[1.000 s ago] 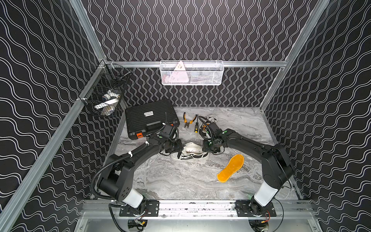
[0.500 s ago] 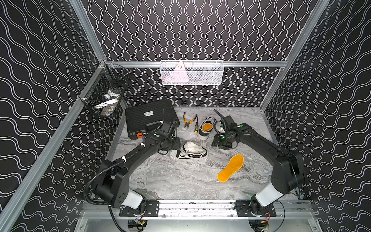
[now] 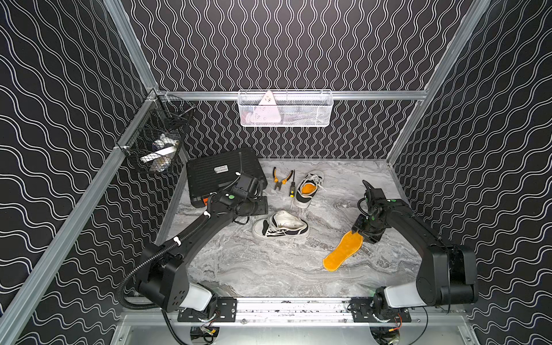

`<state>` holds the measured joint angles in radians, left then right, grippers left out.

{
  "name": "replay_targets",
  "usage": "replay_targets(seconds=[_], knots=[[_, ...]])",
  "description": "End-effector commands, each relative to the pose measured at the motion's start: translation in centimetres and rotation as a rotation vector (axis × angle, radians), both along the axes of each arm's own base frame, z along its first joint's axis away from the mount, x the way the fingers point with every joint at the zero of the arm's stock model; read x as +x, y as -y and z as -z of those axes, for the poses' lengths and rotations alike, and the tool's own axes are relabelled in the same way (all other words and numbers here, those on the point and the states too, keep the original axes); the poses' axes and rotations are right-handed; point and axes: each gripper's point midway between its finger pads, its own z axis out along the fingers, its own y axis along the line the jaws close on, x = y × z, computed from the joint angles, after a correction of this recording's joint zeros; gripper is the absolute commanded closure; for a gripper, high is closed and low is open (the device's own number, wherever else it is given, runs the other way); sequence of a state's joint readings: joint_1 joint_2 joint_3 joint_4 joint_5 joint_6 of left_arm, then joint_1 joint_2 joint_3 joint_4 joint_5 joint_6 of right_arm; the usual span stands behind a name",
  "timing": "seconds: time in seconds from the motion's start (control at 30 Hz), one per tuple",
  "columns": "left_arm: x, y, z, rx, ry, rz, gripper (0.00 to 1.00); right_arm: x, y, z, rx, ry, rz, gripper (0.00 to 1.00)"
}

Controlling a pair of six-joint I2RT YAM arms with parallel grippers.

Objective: Insert the insole into the shoe
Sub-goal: Adjust the shoe at the center of the board, then pick up the insole from the center of the board.

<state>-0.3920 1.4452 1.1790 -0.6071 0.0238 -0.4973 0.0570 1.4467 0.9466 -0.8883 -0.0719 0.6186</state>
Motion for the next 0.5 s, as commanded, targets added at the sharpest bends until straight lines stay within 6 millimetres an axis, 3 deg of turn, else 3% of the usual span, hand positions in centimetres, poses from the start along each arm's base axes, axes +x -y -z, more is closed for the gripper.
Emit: replay_targets(seconds=[0.0,0.3,0.47], knots=[[0.2,-0.1,-0.4,0.014,0.008,0.005,0.33,0.2,0.7,1.3,0.007,0.004,0.047,0.45],[0.6,-0.1,-1.3,0.015,0.035,0.013,0.33,0.3,0.7,4.9,0.029,-0.04,0.071,0.54],[1.0,0.0,-2.0,0.019,0.051,0.02,0.33,-0.2,1.0,6.4,0.017,-0.057,0.064,0.66]])
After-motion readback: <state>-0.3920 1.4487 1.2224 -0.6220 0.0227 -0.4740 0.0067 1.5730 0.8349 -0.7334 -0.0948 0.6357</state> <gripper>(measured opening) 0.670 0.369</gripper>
